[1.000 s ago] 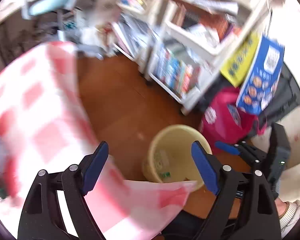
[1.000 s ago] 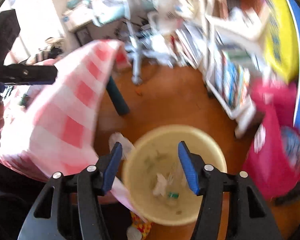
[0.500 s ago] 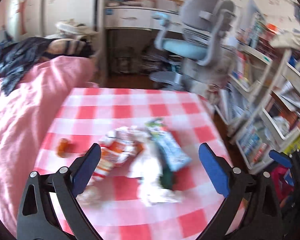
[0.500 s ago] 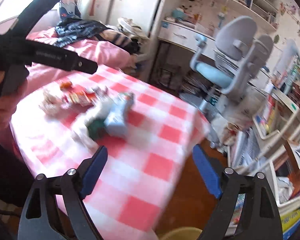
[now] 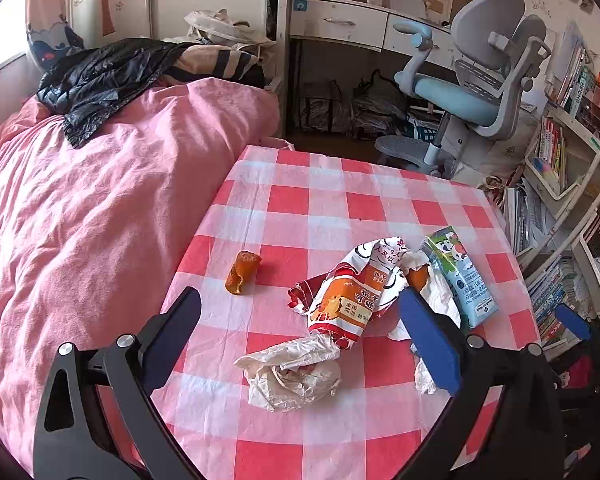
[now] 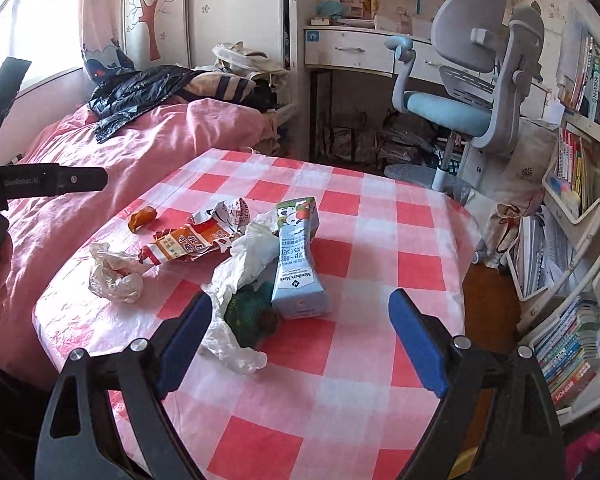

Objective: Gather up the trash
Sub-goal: 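Bring both open tools back above the table, then grasp a white tissue with the right tool while the left tool grasps crumpled paper, then lift both held tissues and swing them toward the yellow wastebasket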

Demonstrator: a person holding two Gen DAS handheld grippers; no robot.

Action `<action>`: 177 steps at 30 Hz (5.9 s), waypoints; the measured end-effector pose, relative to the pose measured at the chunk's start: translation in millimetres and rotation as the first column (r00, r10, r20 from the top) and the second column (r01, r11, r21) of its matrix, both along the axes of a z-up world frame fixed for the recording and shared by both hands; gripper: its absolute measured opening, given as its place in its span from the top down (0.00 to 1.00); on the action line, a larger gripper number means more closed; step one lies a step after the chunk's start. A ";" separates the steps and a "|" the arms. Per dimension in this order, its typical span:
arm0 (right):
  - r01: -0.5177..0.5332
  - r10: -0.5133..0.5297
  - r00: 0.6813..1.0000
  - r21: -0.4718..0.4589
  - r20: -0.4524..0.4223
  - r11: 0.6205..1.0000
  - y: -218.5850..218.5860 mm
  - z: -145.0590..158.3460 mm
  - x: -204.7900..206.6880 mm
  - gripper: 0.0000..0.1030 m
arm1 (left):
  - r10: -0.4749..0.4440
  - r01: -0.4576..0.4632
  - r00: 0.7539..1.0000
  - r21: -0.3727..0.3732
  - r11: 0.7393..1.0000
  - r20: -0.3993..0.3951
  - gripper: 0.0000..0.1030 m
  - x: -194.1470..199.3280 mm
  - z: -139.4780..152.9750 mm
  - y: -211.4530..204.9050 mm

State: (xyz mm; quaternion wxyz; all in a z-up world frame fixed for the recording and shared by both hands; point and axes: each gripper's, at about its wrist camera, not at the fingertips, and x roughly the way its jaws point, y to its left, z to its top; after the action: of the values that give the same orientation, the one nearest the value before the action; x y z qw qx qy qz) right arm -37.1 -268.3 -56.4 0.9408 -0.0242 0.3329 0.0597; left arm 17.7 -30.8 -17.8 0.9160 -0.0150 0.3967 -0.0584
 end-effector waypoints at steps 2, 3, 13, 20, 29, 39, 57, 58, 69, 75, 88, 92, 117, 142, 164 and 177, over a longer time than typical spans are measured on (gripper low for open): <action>-0.006 0.006 1.000 -0.018 -0.011 1.000 3.6 -2.1 0.6 0.16 | -0.009 0.009 1.000 0.012 1.000 -0.026 0.07 4.3 -5.3 -4.2; -0.014 0.013 1.000 -0.037 -0.013 0.999 7.2 -3.1 0.7 0.16 | -0.017 0.018 0.999 0.010 1.000 -0.030 0.07 5.3 -6.0 -6.6; -0.064 0.062 0.998 -0.101 -0.025 0.993 16.7 -6.9 0.5 0.16 | -0.041 0.042 0.999 0.023 0.999 -0.036 0.07 5.6 -8.1 -18.5; -0.070 0.068 0.997 -0.111 -0.023 0.991 16.3 -6.4 0.2 0.16 | -0.048 0.049 0.998 0.033 0.998 -0.046 0.07 6.3 -12.1 -22.7; -0.091 0.089 0.996 -0.133 -0.027 0.987 22.2 -7.4 0.2 0.16 | -0.048 0.050 0.998 0.042 0.998 -0.051 0.07 8.4 -14.1 -23.1; -0.097 0.094 0.995 -0.142 -0.028 0.985 25.3 -8.4 1.1 0.16 | -0.049 0.051 0.997 0.046 0.998 -0.052 0.07 8.5 -15.5 -21.9; -0.097 0.094 0.995 -0.143 -0.028 0.985 25.9 -8.8 1.0 0.16 | -0.055 0.058 0.997 0.057 0.997 -0.058 0.07 7.9 -19.0 -19.9; -0.097 0.094 0.995 -0.142 -0.029 0.985 25.6 -8.9 0.7 0.16 | -0.054 0.057 0.997 0.058 0.997 -0.057 0.07 8.0 -18.8 -20.2; -0.098 0.095 0.995 -0.145 -0.029 0.985 27.0 -9.7 0.9 0.16 | -0.060 0.063 0.997 0.061 0.996 -0.057 0.07 8.3 -18.1 -19.7; -0.097 0.094 0.995 -0.142 -0.025 0.985 27.0 -9.3 0.2 0.16 | -0.060 0.064 0.997 0.064 0.996 -0.056 0.07 11.2 -14.6 7.0; -0.144 0.143 0.990 -0.104 -0.015 0.984 21.3 -6.0 -8.7 0.16 | 0.010 -0.006 0.995 0.038 0.999 -0.098 0.07 12.1 -24.9 47.7; -0.194 0.193 0.981 -0.087 -0.017 0.977 27.2 -5.8 -10.8 0.16 | 0.026 -0.021 0.994 0.054 0.998 -0.102 0.07 8.7 -23.3 55.9; -0.374 0.367 0.918 -0.019 -0.151 0.927 71.4 -29.8 4.1 0.90 | -0.189 0.209 0.956 0.068 0.976 -0.226 0.93 -12.1 -49.5 31.3; -0.417 0.392 0.868 -0.019 -0.304 0.909 77.6 -61.8 11.6 0.84 | -0.345 0.424 0.889 0.255 0.869 -0.301 0.60 -13.2 -93.1 -34.2; -0.369 0.368 0.920 0.019 -0.135 0.929 58.1 -27.4 4.2 0.92 | -0.417 0.419 0.900 -0.013 0.908 -0.124 0.93 -29.5 -33.3 -20.7; -0.335 0.336 0.938 0.033 -0.088 0.942 44.3 -15.9 2.5 0.92 | -0.413 0.400 0.899 -0.114 0.909 -0.144 0.93 -21.0 -32.9 -11.9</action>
State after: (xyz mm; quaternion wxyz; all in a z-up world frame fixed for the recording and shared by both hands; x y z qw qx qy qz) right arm -34.6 -224.0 -72.2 0.9006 -0.0697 0.3664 0.2230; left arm -3.2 -42.7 -50.8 0.8462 0.0262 0.4627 -0.2630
